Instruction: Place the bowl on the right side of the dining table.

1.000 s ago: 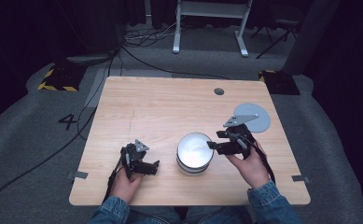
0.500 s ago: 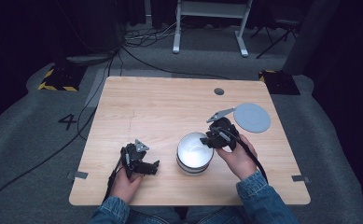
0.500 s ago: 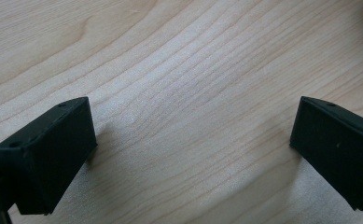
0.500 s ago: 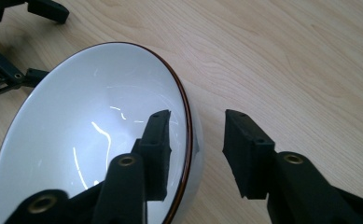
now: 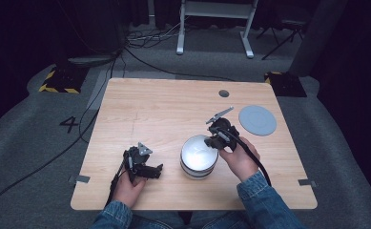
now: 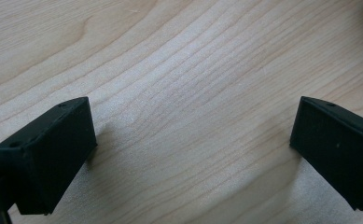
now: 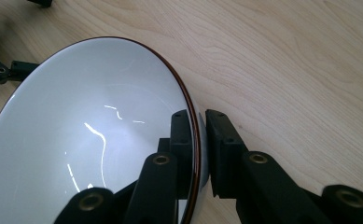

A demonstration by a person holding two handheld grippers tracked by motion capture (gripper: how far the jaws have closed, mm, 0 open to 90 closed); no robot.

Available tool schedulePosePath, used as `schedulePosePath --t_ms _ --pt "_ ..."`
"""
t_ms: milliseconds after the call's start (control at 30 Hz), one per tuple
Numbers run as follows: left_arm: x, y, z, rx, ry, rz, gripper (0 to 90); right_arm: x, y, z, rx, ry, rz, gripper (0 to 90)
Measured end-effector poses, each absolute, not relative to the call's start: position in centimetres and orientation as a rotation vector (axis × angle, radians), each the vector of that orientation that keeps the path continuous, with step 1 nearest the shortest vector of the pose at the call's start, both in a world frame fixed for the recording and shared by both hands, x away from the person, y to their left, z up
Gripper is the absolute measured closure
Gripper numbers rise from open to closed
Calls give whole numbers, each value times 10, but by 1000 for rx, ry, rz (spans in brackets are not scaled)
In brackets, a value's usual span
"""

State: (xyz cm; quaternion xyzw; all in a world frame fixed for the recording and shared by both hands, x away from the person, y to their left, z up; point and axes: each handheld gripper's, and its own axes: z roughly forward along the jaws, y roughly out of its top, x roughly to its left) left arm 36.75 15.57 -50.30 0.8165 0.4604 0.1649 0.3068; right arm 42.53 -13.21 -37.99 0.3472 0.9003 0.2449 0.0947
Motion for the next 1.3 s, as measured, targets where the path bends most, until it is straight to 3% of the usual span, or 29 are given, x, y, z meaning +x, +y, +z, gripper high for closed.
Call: schedulePosePath --t_ms 800,1300 --pt "368 156 -503 2161 1217 437 2 427 -137 -346 1040 2626 772 824" --pt "367 156 -503 2154 1221 437 2 446 -134 -326 970 2596 800 824"
